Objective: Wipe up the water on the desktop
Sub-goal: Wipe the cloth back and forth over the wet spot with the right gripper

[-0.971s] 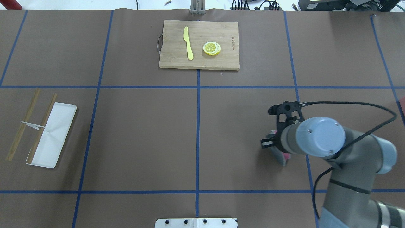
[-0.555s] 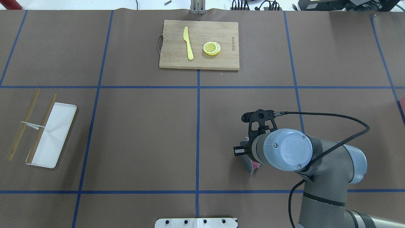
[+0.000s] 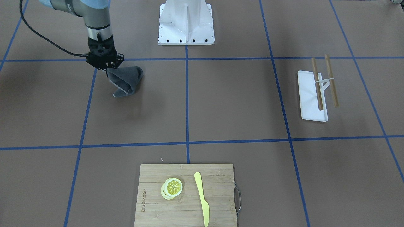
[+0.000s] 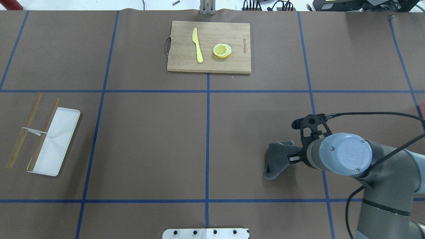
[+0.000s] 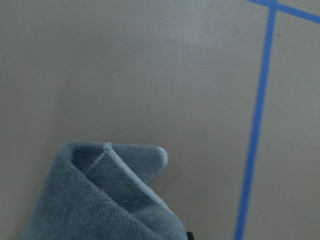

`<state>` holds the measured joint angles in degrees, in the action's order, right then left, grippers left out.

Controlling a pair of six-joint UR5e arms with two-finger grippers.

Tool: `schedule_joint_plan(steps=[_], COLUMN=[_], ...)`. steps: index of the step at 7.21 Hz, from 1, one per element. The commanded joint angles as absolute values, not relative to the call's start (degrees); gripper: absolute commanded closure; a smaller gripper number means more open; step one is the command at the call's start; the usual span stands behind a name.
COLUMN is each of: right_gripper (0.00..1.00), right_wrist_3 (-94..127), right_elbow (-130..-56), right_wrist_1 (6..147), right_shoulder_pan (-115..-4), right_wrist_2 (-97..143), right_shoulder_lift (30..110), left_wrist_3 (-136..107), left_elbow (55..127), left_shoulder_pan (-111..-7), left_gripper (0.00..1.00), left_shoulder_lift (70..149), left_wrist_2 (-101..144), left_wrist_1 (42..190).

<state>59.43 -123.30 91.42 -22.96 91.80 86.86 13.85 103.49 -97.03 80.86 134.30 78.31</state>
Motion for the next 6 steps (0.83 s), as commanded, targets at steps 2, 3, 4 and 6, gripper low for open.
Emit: schedule_joint_plan(steps=[2, 3, 4, 6], right_gripper=[1.00, 1.00, 1.00, 1.00], right_wrist_3=[46.36, 41.97, 38.70, 35.52], right_elbow=[-125.94, -125.86, -125.77, -125.33], right_wrist_1=[90.62, 90.62, 90.62, 90.79], right_shoulder_pan=[-29.51, -32.14, -34.17, -35.77], right_wrist_2=[91.49, 91.32, 90.62, 86.93], right_shoulder_lift=[104.98, 108.07, 111.06, 114.26], left_wrist_3=[13.89, 13.89, 13.89, 13.80], left_elbow=[103.45, 103.53, 103.54, 103.45], left_shoulder_pan=[-97.03, -97.03, -97.03, -97.03], left_gripper=[0.01, 0.01, 0.01, 0.01], left_shoulder_lift=[80.77, 80.77, 80.77, 80.77], left_wrist_2=[134.30, 134.30, 134.30, 134.21], left_wrist_1=[78.31, 78.31, 78.31, 78.31])
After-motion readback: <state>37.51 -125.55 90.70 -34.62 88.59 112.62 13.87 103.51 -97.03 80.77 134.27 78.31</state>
